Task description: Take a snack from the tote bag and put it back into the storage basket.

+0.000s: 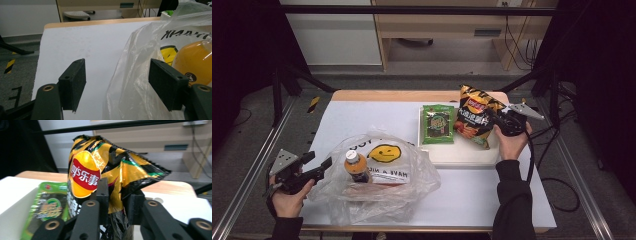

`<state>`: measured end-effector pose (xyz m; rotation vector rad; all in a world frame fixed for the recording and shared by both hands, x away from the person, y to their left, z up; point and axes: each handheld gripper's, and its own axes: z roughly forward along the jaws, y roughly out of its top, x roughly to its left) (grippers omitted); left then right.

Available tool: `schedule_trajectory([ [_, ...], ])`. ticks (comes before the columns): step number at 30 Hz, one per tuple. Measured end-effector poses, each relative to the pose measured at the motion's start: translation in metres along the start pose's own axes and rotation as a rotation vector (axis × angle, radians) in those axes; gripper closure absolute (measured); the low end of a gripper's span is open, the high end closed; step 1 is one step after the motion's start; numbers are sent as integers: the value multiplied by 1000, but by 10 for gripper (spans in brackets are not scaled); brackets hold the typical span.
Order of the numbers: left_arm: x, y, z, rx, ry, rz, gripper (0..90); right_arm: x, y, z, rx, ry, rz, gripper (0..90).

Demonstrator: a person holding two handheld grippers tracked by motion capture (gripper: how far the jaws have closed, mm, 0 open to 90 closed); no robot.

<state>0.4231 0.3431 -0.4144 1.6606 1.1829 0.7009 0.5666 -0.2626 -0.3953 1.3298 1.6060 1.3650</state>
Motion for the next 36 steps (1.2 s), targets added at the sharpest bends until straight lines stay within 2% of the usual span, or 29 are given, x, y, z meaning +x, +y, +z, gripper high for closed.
schedule_trajectory([
  [5,0,-1,1,4,2,1,299,-7,-6,11,11,-79,0,611],
  [7,1,-1,1,4,1,1,299,-8,-5,11,18,-84,5,594],
  [9,1,-1,1,6,2,-2,299,-9,-5,11,17,-97,15,520],
  [14,0,-1,1,4,1,-1,300,-7,-2,3,23,-105,4,437],
  [19,-1,-1,2,7,2,0,299,0,4,-12,31,-112,-10,427],
  [21,-1,-2,2,8,1,-2,299,7,5,-18,55,-96,-23,519],
  [22,-1,-2,2,8,1,-2,299,7,5,-18,55,-96,-23,519],
  [23,-1,-2,2,8,1,-2,300,13,4,-20,84,-87,-40,596],
  [24,-1,-2,2,9,0,-3,300,13,4,-20,84,-87,-40,596],
  [25,-1,-2,2,8,0,-3,299,19,1,-21,82,-88,-52,677],
  [27,-1,-2,1,6,0,-3,299,20,-1,-21,81,-80,-35,688],
  [28,-1,-2,2,7,0,-4,299,21,-4,-18,99,-90,-51,736],
  [30,-1,-2,2,8,-1,-3,299,21,-5,-16,99,-102,-59,765],
  [32,-1,-2,1,7,-2,-8,299,17,-3,-12,90,-103,-32,832],
  [36,0,-2,1,9,0,-7,299,10,-2,-3,100,-129,-25,838],
])
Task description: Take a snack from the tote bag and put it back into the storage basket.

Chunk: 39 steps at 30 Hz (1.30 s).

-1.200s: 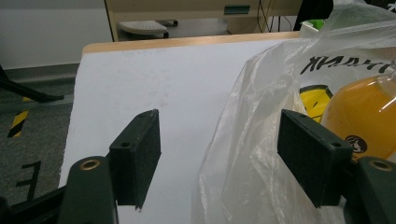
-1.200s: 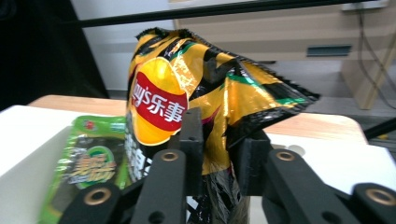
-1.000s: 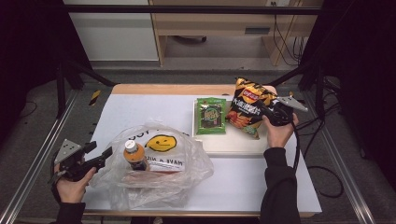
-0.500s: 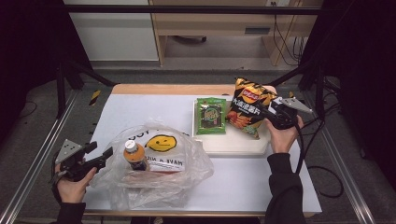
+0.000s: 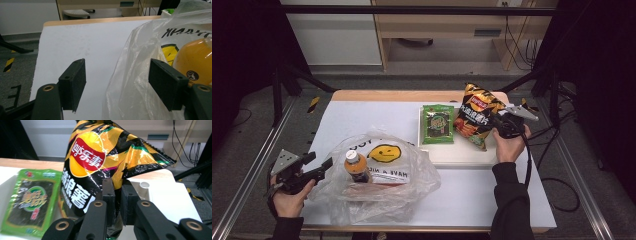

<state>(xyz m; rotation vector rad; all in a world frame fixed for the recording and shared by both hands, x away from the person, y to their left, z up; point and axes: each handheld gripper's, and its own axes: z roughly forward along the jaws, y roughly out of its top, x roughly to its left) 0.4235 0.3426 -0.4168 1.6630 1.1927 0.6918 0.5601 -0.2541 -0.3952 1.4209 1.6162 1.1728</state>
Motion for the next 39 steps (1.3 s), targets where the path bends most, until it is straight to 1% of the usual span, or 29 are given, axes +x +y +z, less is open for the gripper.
schedule_trajectory([
  [2,1,0,1,2,1,2,300,-2,2,5,7,-8,4,815],
  [3,1,-1,1,1,0,0,299,-3,3,6,12,-13,1,771],
  [4,1,-1,1,3,-1,0,299,-6,3,7,9,-16,18,689],
  [5,0,-1,1,3,-3,3,300,-7,3,6,6,-29,9,628],
  [6,0,-1,1,3,-3,3,299,-7,3,6,6,-29,9,628],
  [9,0,-1,1,3,-1,3,299,-8,3,-4,2,-27,5,540],
  [11,0,0,0,1,-1,1,299,-6,5,-14,-20,-27,4,535],
  [12,0,0,0,1,0,1,299,-4,6,-19,-21,-23,-7,534],
  [13,0,0,0,1,0,1,299,0,5,-26,-42,-16,-8,598],
  [14,0,0,0,1,0,1,299,3,4,-28,-34,5,-1,653],
  [15,0,0,0,1,0,-1,300,6,1,-28,-17,25,-6,679],
  [16,0,0,0,1,0,-1,300,6,1,-28,-17,25,-6,679],
  [17,0,0,0,0,0,-1,300,10,-2,-27,3,36,-17,729],
  [18,0,0,0,1,-1,-1,300,14,-4,-24,34,53,-23,763],
  [20,-1,0,1,3,-1,0,299,21,-9,-16,65,72,-17,823],
  [21,-1,-1,1,3,-1,0,300,25,-11,-11,79,81,-4,842],
  [22,-1,-1,1,3,-1,0,300,31,-13,-1,108,72,-2,864],
  [23,0,-1,1,2,-3,-3,300,31,-13,-1,108,72,-2,864],
  [24,0,-1,1,2,-1,-2,300,32,-14,4,115,61,-9,869],
  [25,1,-1,1,2,-1,-2,300,32,-17,10,133,31,-5,884],
  [28,3,-2,1,3,-1,-10,300,27,-19,15,162,-23,-19,889],
  [29,3,-2,1,5,4,-8,300,27,-19,15,162,-23,-19,889],
  [30,4,-3,1,5,5,-12,300,23,-20,17,171,-63,-27,885],
  [31,4,-3,1,5,5,-12,300,21,-19,17,170,-78,-25,883],
  [32,4,-3,1,5,6,-12,300,21,-19,17,170,-78,-25,883],
  [34,3,-2,1,7,4,-8,300,16,-18,18,175,-106,-13,871],
  [36,3,-3,2,10,4,-6,300,13,-17,20,175,-131,-15,845],
  [37,2,-3,3,12,2,-5,300,9,-17,22,167,-140,-1,819],
  [39,2,-4,3,15,1,-4,300,7,-17,23,165,-142,3,805],
])
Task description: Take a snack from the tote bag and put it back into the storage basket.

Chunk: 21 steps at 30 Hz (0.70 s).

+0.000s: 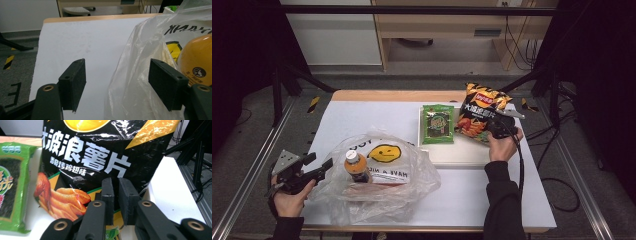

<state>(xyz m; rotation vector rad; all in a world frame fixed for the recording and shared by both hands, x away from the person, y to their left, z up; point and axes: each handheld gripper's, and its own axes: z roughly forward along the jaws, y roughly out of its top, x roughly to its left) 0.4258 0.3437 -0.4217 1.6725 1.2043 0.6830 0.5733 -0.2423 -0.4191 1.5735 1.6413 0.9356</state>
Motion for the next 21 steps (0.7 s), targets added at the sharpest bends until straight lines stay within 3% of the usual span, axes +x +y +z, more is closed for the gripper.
schedule_trajectory([
  [7,-1,-1,1,4,-3,2,300,-8,-1,2,-19,-8,26,638],
  [9,-1,-1,1,3,-3,1,300,-9,-1,1,-15,-6,22,619],
  [10,-1,-1,1,3,-2,1,300,-6,-1,-5,-30,25,10,625],
  [11,-1,-1,1,4,-1,2,300,-6,-1,-5,-30,25,10,625],
  [12,0,-1,1,3,-1,2,300,-3,-1,-9,-35,45,0,652],
  [13,0,-1,1,2,0,1,300,5,-2,-16,-40,95,-14,729],
  [17,-1,-1,0,0,-1,1,301,19,-10,-20,-35,136,-48,833],
  [19,-1,0,0,2,-1,5,301,27,-22,-10,31,150,-37,864],
  [21,-1,0,0,-2,-1,5,301,27,-27,-7,33,146,-28,867],
])
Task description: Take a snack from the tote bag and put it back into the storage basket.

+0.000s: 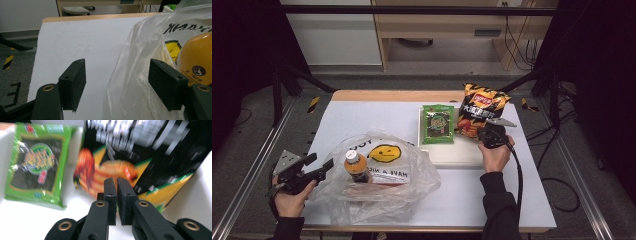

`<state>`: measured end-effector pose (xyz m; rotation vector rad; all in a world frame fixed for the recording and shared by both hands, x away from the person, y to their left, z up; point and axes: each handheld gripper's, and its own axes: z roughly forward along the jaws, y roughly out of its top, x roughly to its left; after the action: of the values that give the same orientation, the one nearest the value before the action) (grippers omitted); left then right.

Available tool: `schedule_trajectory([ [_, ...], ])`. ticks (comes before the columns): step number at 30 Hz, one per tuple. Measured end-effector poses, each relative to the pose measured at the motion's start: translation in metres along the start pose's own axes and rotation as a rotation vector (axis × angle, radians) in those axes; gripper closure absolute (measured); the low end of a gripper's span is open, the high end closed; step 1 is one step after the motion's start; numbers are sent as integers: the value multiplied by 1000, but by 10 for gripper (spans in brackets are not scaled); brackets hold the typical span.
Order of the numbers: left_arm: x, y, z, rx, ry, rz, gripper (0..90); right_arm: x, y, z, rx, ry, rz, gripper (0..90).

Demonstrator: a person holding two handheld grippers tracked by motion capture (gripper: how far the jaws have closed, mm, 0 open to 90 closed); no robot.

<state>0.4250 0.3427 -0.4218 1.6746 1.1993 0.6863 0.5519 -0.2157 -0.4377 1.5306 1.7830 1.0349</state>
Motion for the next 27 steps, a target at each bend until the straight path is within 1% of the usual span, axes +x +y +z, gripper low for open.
schedule_trajectory([
  [1,1,0,0,-1,0,-2,301,-1,-6,5,0,-19,4,873],
  [2,1,0,0,-1,0,-2,301,-2,-8,6,2,-29,5,874],
  [3,2,0,0,0,3,-6,301,-3,-8,6,8,-52,1,878],
  [4,2,0,0,0,3,-6,301,-3,-8,6,8,-52,1,878],
  [6,2,-1,0,1,3,-7,301,-6,-7,4,5,-79,10,880],
  [7,2,-1,0,3,3,-4,301,-8,-6,2,5,-106,7,882],
  [9,1,0,0,1,1,-5,301,-9,-5,1,8,-113,8,881],
  [10,1,0,0,0,0,-4,301,-9,-6,1,10,-140,1,874],
  [12,1,0,0,-1,1,-4,301,-9,-6,1,11,-144,4,871],
  [13,2,-1,0,1,2,-5,301,-8,-6,1,16,-150,-1,871],
  [14,2,-1,-1,1,3,-4,301,-7,-5,2,20,-163,4,865],
  [16,3,-1,-1,3,4,-4,301,-8,-5,2,21,-168,13,862],
  [18,3,-1,-1,0,3,-9,301,-8,-4,3,17,-178,31,866],
  [19,3,-1,-1,-1,3,-8,301,-9,-3,4,-5,-181,31,845],
  [20,2,-1,-1,0,3,-5,301,-9,-4,5,-17,-178,25,837],
  [22,2,-1,-1,0,2,-5,301,-10,-4,6,-21,-169,27,827],
  [23,2,-1,-1,1,1,-3,301,-11,-4,7,-25,-156,36,817],
  [24,2,-1,-1,0,0,-1,301,-12,-4,6,-31,-142,37,782],
  [25,2,-1,-1,0,0,-1,301,-12,-4,6,-31,-142,37,782],
  [27,2,-1,-1,0,1,-1,301,-13,-3,4,-41,-128,48,735],
])
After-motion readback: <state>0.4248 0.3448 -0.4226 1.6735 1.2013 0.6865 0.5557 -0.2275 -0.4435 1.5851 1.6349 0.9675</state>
